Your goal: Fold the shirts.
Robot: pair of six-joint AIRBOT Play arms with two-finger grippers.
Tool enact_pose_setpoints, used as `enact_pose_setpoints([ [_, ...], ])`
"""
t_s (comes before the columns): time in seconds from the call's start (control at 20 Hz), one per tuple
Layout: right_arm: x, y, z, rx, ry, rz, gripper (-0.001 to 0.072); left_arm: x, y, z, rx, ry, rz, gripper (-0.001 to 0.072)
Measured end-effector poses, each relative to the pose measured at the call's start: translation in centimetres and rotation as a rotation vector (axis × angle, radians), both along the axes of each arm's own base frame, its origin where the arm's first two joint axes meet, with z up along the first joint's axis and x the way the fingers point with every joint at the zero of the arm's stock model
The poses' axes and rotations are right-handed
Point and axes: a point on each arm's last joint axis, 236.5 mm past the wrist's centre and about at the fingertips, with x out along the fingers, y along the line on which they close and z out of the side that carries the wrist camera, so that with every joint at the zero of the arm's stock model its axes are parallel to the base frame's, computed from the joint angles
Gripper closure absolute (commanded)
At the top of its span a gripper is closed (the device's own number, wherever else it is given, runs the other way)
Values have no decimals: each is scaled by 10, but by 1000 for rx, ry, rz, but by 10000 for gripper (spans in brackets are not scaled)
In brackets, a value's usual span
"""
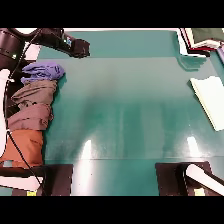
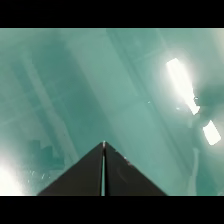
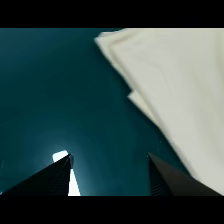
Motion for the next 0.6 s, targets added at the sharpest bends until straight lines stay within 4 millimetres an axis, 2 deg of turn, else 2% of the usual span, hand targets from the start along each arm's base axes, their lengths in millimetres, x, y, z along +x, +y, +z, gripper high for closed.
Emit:
enact_pose_setpoints([
  [0.05, 8, 27, 4, -4, -6, 71, 212, 0, 0, 0, -1, -2, 1, 685],
  [0.1, 14, 55, 6, -11, -10, 145, 263, 1, 0, 1, -3, -5, 2, 685],
  [0.15, 19, 83, 9, -15, -17, 217, 386, 2, 0, 2, -4, -8, 3, 685],
  [0.25, 23, 131, 12, -17, -25, 340, 695, 3, 0, 3, -9, -16, 6, 685],
  [0.4, 21, 193, 15, -19, -38, 497, 699, 5, -1, 5, -14, -27, 11, 686],
  [0.5, 18, 221, 16, -21, -48, 569, 699, 7, -1, 6, -17, -33, 13, 685],
  [0.6, 14, 240, 17, -20, -54, 616, 699, 8, -1, 8, -21, -40, 16, 685],
])
